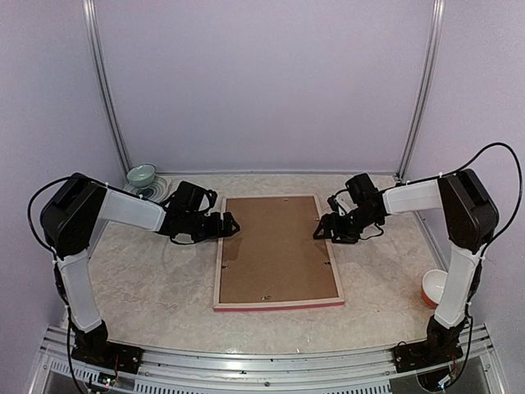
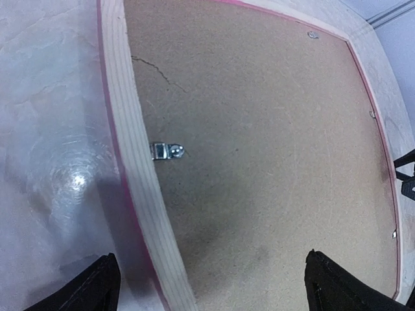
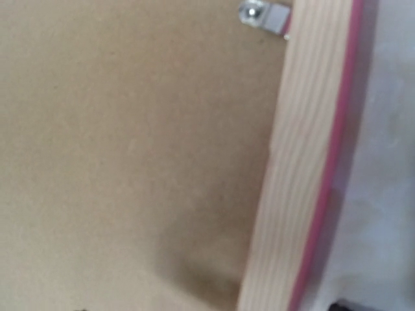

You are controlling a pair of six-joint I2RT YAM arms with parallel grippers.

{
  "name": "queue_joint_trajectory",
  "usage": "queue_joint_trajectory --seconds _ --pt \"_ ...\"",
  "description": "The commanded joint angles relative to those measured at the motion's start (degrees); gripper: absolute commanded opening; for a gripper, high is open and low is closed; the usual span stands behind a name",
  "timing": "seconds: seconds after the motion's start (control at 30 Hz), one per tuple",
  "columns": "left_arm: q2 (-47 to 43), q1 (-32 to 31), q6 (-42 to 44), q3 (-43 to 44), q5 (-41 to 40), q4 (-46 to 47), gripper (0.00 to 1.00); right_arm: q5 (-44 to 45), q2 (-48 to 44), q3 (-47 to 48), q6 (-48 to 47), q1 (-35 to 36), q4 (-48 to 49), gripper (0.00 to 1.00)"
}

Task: Put the photo into the frame
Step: Rotate the photo frame at the center of the board.

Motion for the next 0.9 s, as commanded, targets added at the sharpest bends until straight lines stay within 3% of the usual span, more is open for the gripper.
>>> queue_joint_trajectory --seconds 0.0,0.33,0.53,0.87 --pt "2.1 -1.7 0.0 3.9 1.3 0.3 0.98 -1.5 -3.1 -2.7 1.3 0.6 3.0 0.79" --pt "7.5 -2.9 0.8 11.2 2.0 -1.1 0.99 -2.0 -5.1 -7.0 2.9 3.3 5.0 0.8" --pt "12.5 -3.1 2.0 17.8 2.9 -2.6 0.99 -1.6 -7.1 -9.4 4.7 6.4 5.9 0.94" --pt "19.2 -2.8 2.7 27.3 4.2 -1.7 0.99 1.3 -11.5 -12.2 8.2 11.7 5.5 0.95"
